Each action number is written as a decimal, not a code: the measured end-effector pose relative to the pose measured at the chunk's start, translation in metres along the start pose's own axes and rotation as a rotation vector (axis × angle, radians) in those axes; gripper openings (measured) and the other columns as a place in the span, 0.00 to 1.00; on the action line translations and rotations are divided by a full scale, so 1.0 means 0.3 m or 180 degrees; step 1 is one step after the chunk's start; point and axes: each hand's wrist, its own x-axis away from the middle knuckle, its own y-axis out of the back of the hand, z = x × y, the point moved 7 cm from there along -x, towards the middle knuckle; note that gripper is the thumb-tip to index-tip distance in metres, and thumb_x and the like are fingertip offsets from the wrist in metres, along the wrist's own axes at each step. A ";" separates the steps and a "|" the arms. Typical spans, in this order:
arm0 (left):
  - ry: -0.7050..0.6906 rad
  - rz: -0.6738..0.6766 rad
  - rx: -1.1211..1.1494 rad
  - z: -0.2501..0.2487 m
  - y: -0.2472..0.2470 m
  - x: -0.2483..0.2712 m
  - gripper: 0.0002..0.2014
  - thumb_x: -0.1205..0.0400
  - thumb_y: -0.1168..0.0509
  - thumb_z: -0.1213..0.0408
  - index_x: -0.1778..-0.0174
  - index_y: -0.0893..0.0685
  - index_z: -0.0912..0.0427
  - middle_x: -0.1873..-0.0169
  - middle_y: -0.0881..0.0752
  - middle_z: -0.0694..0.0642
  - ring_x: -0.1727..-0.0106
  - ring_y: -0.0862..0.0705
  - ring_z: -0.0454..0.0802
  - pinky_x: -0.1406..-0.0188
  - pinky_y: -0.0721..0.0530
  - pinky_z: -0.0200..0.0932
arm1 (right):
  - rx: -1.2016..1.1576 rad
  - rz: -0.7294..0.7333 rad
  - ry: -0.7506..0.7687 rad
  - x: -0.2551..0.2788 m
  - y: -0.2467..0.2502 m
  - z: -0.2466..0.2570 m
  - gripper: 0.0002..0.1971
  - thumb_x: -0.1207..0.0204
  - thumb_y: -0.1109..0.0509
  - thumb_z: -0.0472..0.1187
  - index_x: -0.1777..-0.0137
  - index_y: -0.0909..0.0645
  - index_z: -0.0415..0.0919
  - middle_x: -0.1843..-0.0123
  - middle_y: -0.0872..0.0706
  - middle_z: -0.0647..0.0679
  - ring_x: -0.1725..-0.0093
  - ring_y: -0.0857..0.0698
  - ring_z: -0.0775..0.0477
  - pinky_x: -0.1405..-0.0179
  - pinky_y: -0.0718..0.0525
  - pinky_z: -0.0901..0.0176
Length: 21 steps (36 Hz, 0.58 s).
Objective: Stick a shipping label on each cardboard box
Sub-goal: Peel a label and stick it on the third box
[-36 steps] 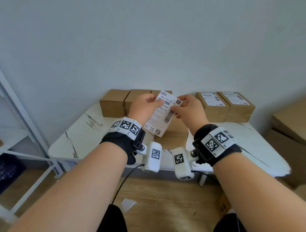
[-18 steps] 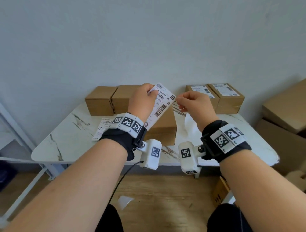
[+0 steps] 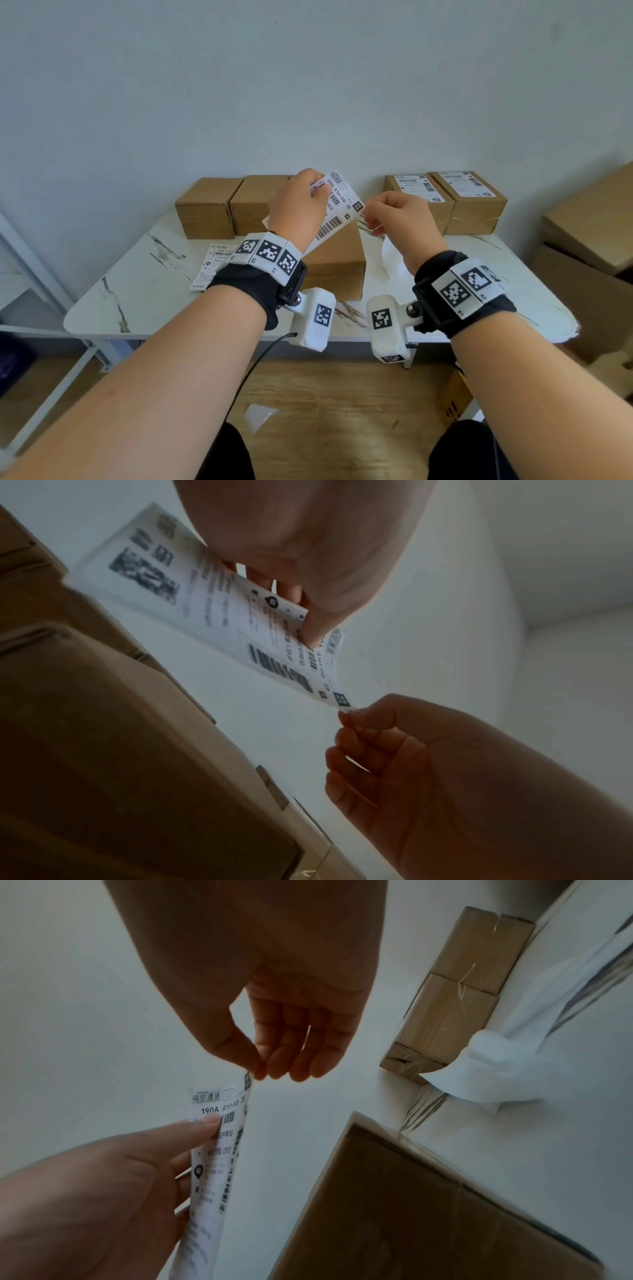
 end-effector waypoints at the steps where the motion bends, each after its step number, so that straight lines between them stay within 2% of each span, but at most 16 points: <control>1: -0.0006 0.0000 -0.0013 0.000 0.000 -0.001 0.09 0.13 0.44 0.57 0.46 0.20 0.54 0.51 0.12 0.52 0.56 0.12 0.48 0.73 0.21 0.36 | -0.0012 0.0011 -0.0002 0.000 0.000 -0.001 0.06 0.26 0.33 0.32 0.60 0.17 0.29 0.62 0.15 0.37 0.64 0.19 0.48 0.60 0.17 0.58; 3: -0.0018 0.0003 -0.0056 0.000 -0.001 -0.004 0.09 0.13 0.44 0.58 0.45 0.20 0.54 0.51 0.12 0.52 0.56 0.12 0.48 0.70 0.18 0.39 | -0.0028 0.0043 -0.0018 0.001 0.000 -0.002 0.06 0.26 0.33 0.33 0.59 0.17 0.30 0.61 0.15 0.37 0.64 0.19 0.48 0.60 0.17 0.59; 6: -0.0002 -0.0021 -0.0170 0.007 -0.008 -0.008 0.07 0.14 0.40 0.59 0.43 0.21 0.52 0.49 0.13 0.48 0.52 0.12 0.47 0.54 0.13 0.48 | -0.0044 0.0084 -0.0065 0.001 0.000 -0.007 0.06 0.26 0.33 0.33 0.63 0.18 0.34 0.60 0.14 0.36 0.64 0.19 0.48 0.61 0.17 0.61; 7: -0.0020 -0.0057 -0.0227 0.010 -0.009 -0.010 0.08 0.16 0.38 0.59 0.41 0.22 0.51 0.48 0.15 0.47 0.49 0.14 0.46 0.49 0.14 0.49 | -0.0068 0.0089 -0.0082 0.000 0.001 -0.010 0.07 0.25 0.33 0.33 0.65 0.19 0.36 0.60 0.14 0.36 0.64 0.19 0.48 0.61 0.18 0.60; 9: -0.0071 -0.0145 -0.0394 0.014 -0.010 -0.012 0.18 0.19 0.32 0.60 0.34 0.24 0.50 0.41 0.19 0.47 0.41 0.19 0.46 0.40 0.18 0.49 | -0.0118 0.0090 -0.0116 -0.001 0.002 -0.015 0.10 0.25 0.34 0.32 0.68 0.21 0.39 0.59 0.15 0.36 0.63 0.19 0.47 0.60 0.18 0.59; 11: -0.0149 -0.0278 -0.0606 0.009 -0.003 -0.010 0.23 0.22 0.30 0.60 0.32 0.26 0.49 0.37 0.22 0.49 0.34 0.24 0.49 0.34 0.24 0.51 | -0.0136 0.0088 -0.0130 0.000 0.003 -0.020 0.11 0.25 0.34 0.33 0.69 0.21 0.40 0.57 0.14 0.34 0.62 0.19 0.46 0.59 0.17 0.58; 14: -0.0339 -0.0420 -0.0787 -0.015 0.004 0.003 0.17 0.24 0.29 0.60 0.41 0.22 0.47 0.41 0.21 0.48 0.36 0.25 0.50 0.34 0.26 0.50 | -0.0168 0.0064 -0.0114 -0.001 0.006 -0.024 0.11 0.25 0.33 0.33 0.69 0.20 0.41 0.53 0.12 0.30 0.61 0.18 0.46 0.58 0.17 0.58; 17: -0.0407 -0.0290 -0.0643 -0.034 -0.008 0.018 0.06 0.24 0.30 0.59 0.58 0.18 0.42 0.54 0.20 0.42 0.45 0.21 0.48 0.40 0.21 0.53 | -0.0177 0.0039 -0.0109 -0.005 0.009 -0.031 0.08 0.26 0.32 0.34 0.67 0.19 0.39 0.52 0.12 0.30 0.60 0.17 0.46 0.57 0.17 0.58; 19: -0.0379 -0.0142 -0.0505 -0.041 -0.022 0.027 0.05 0.25 0.31 0.59 0.65 0.15 0.43 0.61 0.21 0.38 0.49 0.20 0.46 0.41 0.21 0.57 | -0.0192 0.0041 -0.0120 -0.008 0.010 -0.035 0.05 0.27 0.31 0.35 0.63 0.17 0.37 0.56 0.13 0.31 0.59 0.17 0.45 0.57 0.17 0.57; 21: -0.0383 -0.0032 -0.0459 -0.048 -0.034 0.032 0.06 0.25 0.31 0.57 0.66 0.12 0.42 0.62 0.18 0.41 0.52 0.21 0.44 0.41 0.22 0.58 | -0.0203 0.0048 -0.0123 -0.008 0.010 -0.037 0.04 0.27 0.31 0.34 0.61 0.16 0.35 0.58 0.14 0.36 0.59 0.17 0.46 0.57 0.18 0.57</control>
